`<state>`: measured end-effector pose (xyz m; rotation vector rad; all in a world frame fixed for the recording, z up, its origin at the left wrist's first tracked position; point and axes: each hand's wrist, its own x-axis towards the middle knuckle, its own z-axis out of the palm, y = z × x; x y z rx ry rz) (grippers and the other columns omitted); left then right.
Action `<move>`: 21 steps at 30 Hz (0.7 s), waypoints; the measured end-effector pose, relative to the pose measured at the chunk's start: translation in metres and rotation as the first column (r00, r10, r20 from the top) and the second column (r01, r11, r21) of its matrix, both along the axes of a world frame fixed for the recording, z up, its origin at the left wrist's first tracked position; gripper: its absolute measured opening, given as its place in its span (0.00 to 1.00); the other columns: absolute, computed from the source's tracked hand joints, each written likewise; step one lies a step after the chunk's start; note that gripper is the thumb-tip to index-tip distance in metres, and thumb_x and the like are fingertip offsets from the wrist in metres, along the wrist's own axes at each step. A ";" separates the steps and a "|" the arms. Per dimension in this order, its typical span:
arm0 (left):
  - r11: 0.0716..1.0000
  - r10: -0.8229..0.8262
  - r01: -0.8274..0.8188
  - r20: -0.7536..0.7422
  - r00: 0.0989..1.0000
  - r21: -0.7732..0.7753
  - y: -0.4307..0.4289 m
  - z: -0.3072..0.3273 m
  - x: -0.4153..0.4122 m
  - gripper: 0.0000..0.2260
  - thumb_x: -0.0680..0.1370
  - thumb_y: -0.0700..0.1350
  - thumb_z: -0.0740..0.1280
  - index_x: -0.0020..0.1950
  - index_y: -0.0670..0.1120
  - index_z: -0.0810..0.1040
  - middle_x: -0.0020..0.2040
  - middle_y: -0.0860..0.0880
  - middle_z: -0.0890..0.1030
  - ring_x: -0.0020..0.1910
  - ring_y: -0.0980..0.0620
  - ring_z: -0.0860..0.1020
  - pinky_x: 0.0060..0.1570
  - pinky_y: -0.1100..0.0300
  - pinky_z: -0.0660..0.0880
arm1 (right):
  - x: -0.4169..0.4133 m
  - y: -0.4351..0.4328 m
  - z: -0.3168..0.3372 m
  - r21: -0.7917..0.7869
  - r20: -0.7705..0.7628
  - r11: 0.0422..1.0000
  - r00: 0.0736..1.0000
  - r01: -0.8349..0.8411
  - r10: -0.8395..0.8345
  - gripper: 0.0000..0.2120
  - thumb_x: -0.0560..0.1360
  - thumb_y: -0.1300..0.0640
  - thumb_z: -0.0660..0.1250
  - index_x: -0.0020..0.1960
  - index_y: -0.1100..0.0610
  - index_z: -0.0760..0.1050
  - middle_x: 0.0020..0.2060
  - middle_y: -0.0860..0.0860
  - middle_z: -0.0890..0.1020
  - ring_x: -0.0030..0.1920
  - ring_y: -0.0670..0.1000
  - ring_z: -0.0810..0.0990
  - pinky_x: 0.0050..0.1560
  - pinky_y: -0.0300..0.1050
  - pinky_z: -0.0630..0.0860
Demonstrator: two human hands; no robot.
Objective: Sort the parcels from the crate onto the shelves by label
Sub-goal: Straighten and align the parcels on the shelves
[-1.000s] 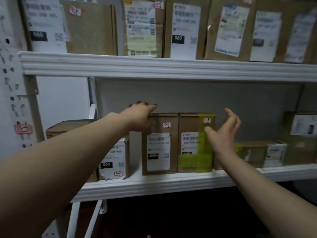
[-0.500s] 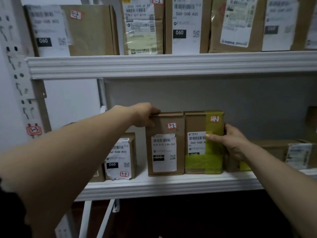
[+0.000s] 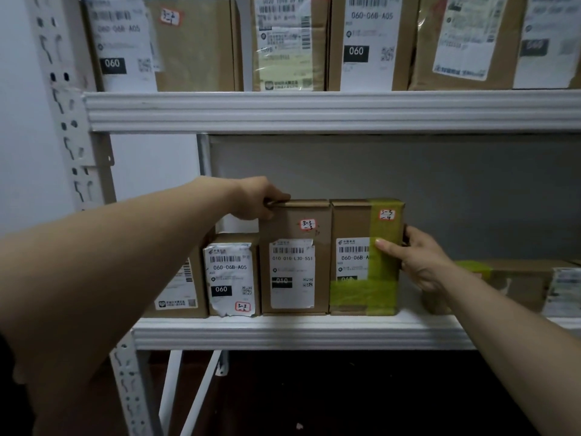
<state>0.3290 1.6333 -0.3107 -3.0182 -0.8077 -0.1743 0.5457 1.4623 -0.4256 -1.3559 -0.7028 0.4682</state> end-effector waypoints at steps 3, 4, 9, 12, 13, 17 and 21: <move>1.000 -0.006 0.006 0.021 1.000 0.002 0.000 -0.002 -0.001 0.24 0.80 0.37 0.60 0.76 0.47 0.62 0.72 0.46 0.69 0.70 0.46 0.67 0.65 0.60 0.63 | -0.002 0.002 -0.001 0.010 0.008 1.000 1.000 -0.006 0.006 0.19 0.72 0.67 0.69 0.61 0.59 0.72 0.54 0.57 0.80 0.52 0.56 0.80 0.54 0.52 0.75; 1.000 -0.006 0.005 0.029 1.000 0.003 -0.002 -0.004 -0.002 0.24 0.80 0.37 0.60 0.76 0.46 0.62 0.72 0.46 0.69 0.70 0.47 0.67 0.64 0.62 0.63 | -0.003 0.003 -0.002 0.011 0.011 1.000 1.000 -0.002 0.002 0.18 0.72 0.67 0.69 0.61 0.59 0.72 0.53 0.57 0.80 0.50 0.54 0.80 0.52 0.51 0.76; 1.000 0.018 -0.018 0.061 0.998 0.006 -0.002 -0.009 0.000 0.23 0.81 0.37 0.58 0.76 0.46 0.62 0.72 0.45 0.69 0.70 0.45 0.67 0.65 0.60 0.63 | -0.009 0.006 -0.009 -0.027 0.001 1.000 1.000 -0.009 0.009 0.20 0.71 0.66 0.71 0.60 0.56 0.71 0.51 0.55 0.81 0.46 0.51 0.81 0.45 0.47 0.77; 0.999 0.036 -0.033 0.125 0.991 -0.026 -0.007 -0.010 0.004 0.27 0.79 0.35 0.58 0.77 0.48 0.57 0.75 0.46 0.64 0.73 0.46 0.63 0.70 0.55 0.61 | -0.011 0.004 -0.010 -0.080 0.034 0.997 0.999 -0.001 0.003 0.27 0.67 0.66 0.75 0.62 0.56 0.69 0.49 0.52 0.81 0.47 0.49 0.80 0.44 0.45 0.76; 1.000 0.018 -0.015 0.175 0.984 -0.020 -0.011 -0.009 0.006 0.28 0.79 0.34 0.58 0.78 0.48 0.56 0.76 0.46 0.63 0.74 0.46 0.61 0.71 0.55 0.60 | -0.009 0.004 -0.012 -0.091 0.047 0.995 0.999 0.029 -0.025 0.30 0.66 0.65 0.75 0.64 0.56 0.68 0.53 0.53 0.81 0.50 0.50 0.79 0.48 0.46 0.76; 0.962 -0.239 0.159 0.396 0.887 0.224 -0.036 -0.011 0.018 0.25 0.78 0.37 0.60 0.75 0.48 0.64 0.73 0.48 0.67 0.73 0.49 0.63 0.69 0.58 0.60 | 0.001 -0.006 -0.013 0.000 -0.022 0.961 0.961 0.277 -0.277 0.40 0.69 0.69 0.66 0.77 0.56 0.55 0.72 0.54 0.67 0.70 0.56 0.66 0.63 0.49 0.65; 0.777 -0.613 0.420 0.411 0.675 0.469 -0.068 -0.019 0.044 0.16 0.73 0.34 0.65 0.58 0.44 0.81 0.57 0.45 0.80 0.59 0.43 0.74 0.56 0.53 0.72 | 0.006 -0.043 -0.004 0.082 0.034 0.846 0.847 0.527 -0.531 0.30 0.72 0.73 0.60 0.72 0.59 0.65 0.59 0.53 0.76 0.55 0.53 0.76 0.45 0.37 0.71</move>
